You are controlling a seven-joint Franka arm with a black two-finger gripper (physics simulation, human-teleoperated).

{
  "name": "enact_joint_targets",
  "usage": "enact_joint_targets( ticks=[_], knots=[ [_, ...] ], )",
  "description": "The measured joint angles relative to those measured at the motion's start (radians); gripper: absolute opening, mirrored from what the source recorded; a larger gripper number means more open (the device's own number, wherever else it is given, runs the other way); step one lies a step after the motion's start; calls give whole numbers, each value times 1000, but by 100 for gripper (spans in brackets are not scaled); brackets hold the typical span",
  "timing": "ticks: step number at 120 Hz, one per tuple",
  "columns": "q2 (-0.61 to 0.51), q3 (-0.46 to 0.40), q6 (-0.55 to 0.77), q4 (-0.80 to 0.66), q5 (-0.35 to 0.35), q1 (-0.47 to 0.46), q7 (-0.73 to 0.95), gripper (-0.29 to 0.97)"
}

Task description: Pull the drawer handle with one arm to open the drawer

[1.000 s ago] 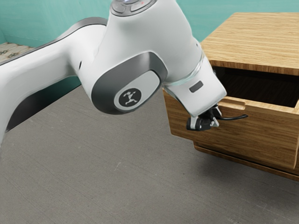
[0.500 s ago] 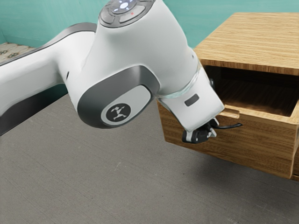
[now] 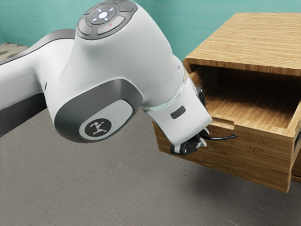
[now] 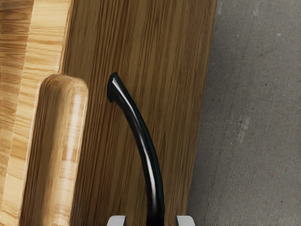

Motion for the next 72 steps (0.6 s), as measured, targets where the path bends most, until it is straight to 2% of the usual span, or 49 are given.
enact_joint_targets(
  ticks=[72],
  knots=[
    [-66, -18, 0, -57, -27, 1, -24, 3]
  ],
)
